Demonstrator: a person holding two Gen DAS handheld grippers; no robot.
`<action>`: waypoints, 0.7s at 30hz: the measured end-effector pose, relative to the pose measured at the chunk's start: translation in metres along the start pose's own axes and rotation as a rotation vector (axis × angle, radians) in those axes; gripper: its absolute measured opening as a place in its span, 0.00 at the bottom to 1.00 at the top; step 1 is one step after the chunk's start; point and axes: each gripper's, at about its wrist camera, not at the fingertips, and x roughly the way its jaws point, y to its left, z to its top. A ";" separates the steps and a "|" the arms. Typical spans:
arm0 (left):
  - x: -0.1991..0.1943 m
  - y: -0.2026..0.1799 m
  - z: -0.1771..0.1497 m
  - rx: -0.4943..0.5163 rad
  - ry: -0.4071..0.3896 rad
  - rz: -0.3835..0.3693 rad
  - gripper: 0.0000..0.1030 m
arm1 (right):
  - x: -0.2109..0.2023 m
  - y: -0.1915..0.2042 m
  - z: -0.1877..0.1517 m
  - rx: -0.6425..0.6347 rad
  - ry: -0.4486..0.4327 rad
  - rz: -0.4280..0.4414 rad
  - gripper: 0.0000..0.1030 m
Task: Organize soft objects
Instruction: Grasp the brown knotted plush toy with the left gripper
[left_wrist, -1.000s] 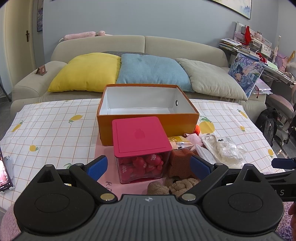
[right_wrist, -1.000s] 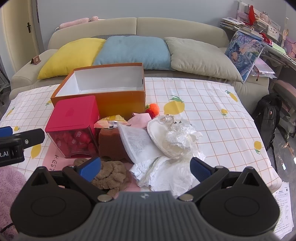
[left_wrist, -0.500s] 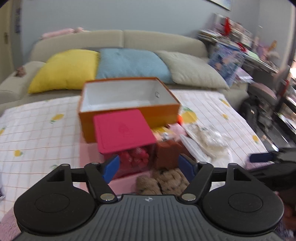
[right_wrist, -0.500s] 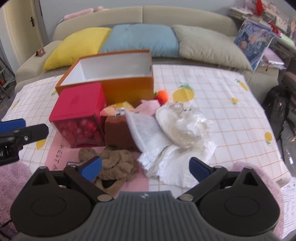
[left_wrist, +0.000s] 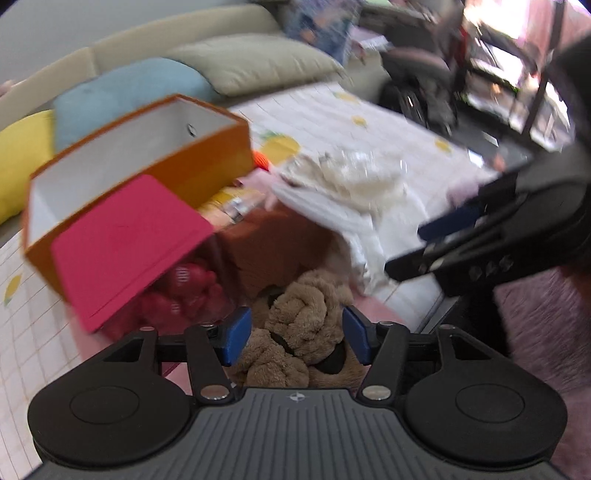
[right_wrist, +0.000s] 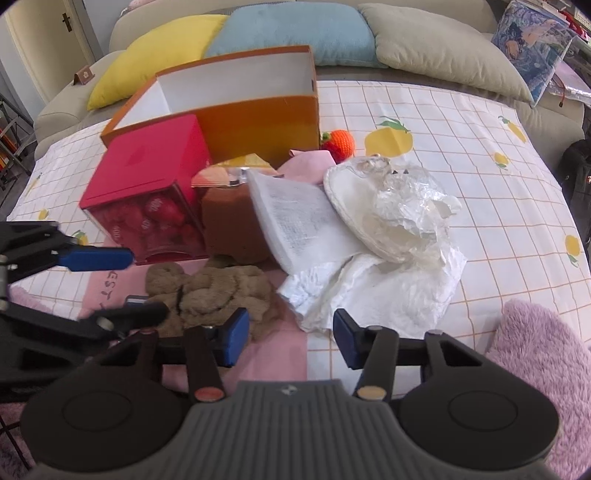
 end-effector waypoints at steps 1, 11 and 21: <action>0.006 -0.001 0.000 0.017 0.014 0.001 0.70 | 0.002 -0.002 0.001 0.005 0.002 -0.003 0.50; 0.060 -0.019 0.003 0.208 0.192 0.000 0.78 | 0.017 -0.014 0.000 0.032 0.035 0.011 0.50; 0.071 -0.026 0.000 0.176 0.209 0.087 0.53 | 0.019 -0.016 0.001 0.035 0.040 0.034 0.50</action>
